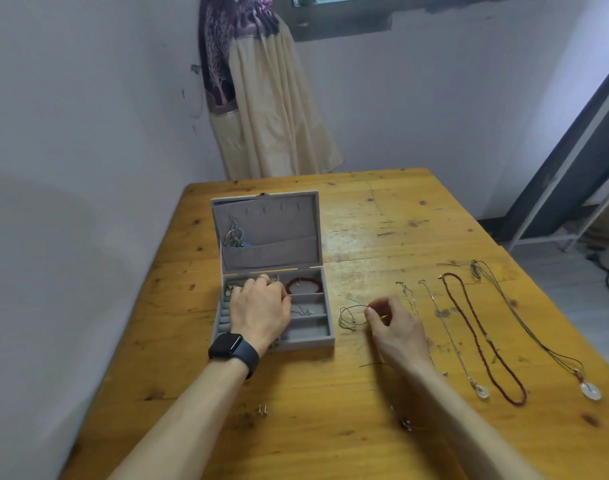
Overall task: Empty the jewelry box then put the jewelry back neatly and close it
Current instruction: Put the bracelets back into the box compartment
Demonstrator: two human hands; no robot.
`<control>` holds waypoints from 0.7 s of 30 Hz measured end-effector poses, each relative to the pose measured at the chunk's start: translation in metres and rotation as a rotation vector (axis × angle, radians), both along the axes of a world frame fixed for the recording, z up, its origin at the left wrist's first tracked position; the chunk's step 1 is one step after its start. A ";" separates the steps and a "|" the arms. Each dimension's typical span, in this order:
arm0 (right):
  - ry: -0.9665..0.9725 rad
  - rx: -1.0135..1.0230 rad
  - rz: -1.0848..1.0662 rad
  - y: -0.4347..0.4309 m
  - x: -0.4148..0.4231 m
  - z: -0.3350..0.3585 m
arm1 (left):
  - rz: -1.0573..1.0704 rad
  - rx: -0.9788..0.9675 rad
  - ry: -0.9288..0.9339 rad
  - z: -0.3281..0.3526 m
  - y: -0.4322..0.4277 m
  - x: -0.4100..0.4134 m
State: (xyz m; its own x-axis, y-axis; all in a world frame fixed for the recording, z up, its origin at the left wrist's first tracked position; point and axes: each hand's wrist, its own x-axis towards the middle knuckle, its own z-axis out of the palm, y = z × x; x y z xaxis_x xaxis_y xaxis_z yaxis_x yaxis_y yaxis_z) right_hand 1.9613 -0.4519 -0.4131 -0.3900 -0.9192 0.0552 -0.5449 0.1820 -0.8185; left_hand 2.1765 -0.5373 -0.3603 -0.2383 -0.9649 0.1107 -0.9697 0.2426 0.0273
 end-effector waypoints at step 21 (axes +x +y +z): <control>-0.044 -0.006 -0.019 0.001 -0.003 -0.001 | -0.375 0.079 -0.085 0.011 -0.011 -0.020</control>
